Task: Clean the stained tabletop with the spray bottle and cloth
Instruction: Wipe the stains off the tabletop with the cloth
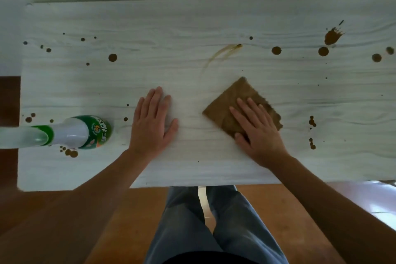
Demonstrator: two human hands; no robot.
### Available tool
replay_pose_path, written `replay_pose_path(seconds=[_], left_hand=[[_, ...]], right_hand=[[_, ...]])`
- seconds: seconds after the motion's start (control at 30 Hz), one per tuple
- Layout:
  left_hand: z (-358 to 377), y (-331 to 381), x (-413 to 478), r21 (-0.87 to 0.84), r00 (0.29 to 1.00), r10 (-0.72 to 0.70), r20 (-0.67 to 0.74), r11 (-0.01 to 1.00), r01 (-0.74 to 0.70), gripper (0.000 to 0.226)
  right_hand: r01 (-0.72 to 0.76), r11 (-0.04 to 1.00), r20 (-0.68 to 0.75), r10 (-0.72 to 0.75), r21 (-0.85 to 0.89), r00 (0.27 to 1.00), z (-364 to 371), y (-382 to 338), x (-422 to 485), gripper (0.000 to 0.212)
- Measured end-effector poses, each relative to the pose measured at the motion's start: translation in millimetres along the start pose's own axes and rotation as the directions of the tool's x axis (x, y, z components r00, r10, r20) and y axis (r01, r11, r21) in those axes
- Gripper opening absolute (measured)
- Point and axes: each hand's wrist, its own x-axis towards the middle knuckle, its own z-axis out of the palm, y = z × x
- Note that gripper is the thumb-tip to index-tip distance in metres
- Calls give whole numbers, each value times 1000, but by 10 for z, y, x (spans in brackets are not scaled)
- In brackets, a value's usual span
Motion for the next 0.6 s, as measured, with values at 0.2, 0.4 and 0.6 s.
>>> replay_pose_path(seconds=[0.2, 0.4, 0.6], left_hand=[[-8, 145, 67, -19, 997, -79, -16, 997, 79, 64], [-39, 269, 461, -40, 996, -83, -44, 996, 81, 61], [78, 224, 530, 16, 998, -47, -44, 999, 48, 63]], right_hand=[[-378, 921, -114, 387, 89, 915, -54, -133, 533, 69], [-199, 977, -114, 206, 71, 972, -52, -270, 669, 67], [-313, 945, -214, 328, 99, 920, -279, 461, 1066, 60]])
